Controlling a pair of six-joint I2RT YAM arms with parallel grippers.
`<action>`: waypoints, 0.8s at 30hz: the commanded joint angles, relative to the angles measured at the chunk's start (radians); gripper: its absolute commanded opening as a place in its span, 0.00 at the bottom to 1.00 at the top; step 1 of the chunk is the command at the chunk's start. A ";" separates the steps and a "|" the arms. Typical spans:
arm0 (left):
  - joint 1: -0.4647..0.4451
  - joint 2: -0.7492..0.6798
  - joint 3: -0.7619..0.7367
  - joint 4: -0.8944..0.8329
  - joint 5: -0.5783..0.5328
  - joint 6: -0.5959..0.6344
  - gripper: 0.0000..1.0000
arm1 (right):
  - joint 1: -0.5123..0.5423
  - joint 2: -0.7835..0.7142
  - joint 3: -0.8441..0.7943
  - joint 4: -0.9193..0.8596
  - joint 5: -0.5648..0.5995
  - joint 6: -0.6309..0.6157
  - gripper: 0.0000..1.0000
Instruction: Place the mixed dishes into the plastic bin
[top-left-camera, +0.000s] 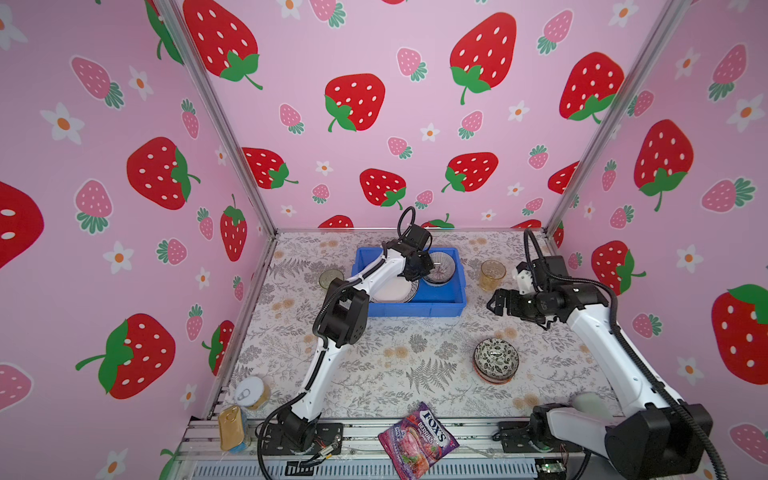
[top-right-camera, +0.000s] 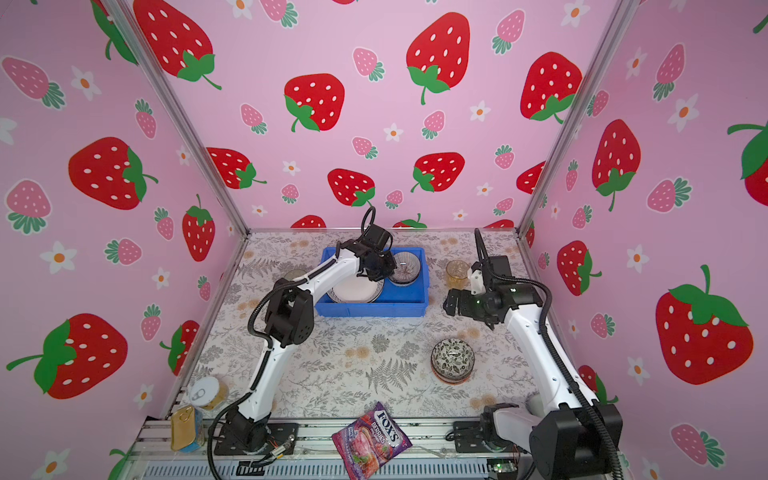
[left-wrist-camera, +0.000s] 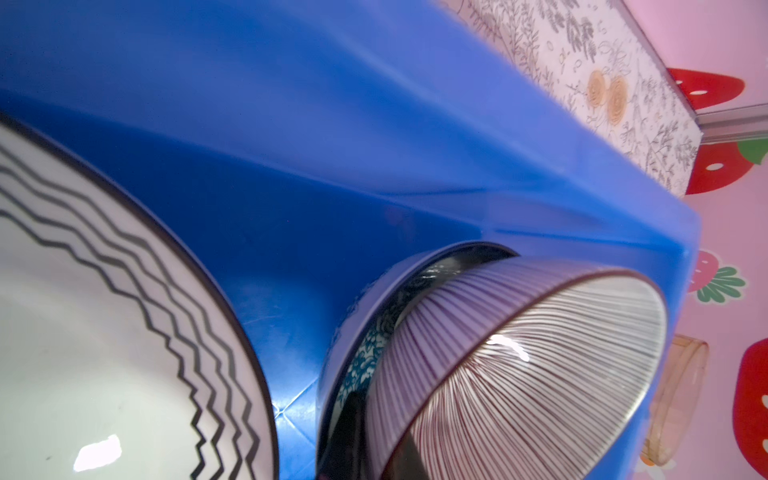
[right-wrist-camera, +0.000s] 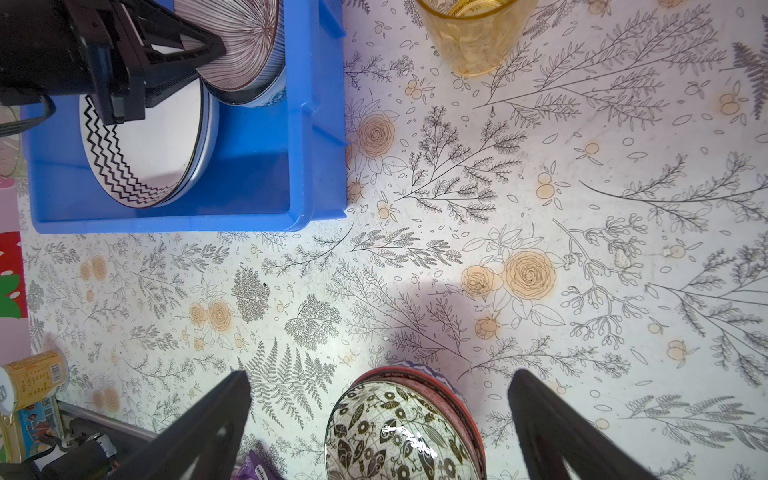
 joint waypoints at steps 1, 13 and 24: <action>-0.001 -0.019 0.044 0.013 0.017 -0.008 0.14 | -0.007 -0.005 -0.006 -0.007 -0.006 -0.023 0.99; 0.000 -0.048 0.034 0.004 0.009 0.001 0.15 | -0.008 -0.018 -0.005 -0.010 -0.007 -0.019 0.99; 0.000 -0.082 0.024 0.005 0.011 0.006 0.16 | -0.008 -0.034 -0.004 -0.017 -0.013 -0.012 0.99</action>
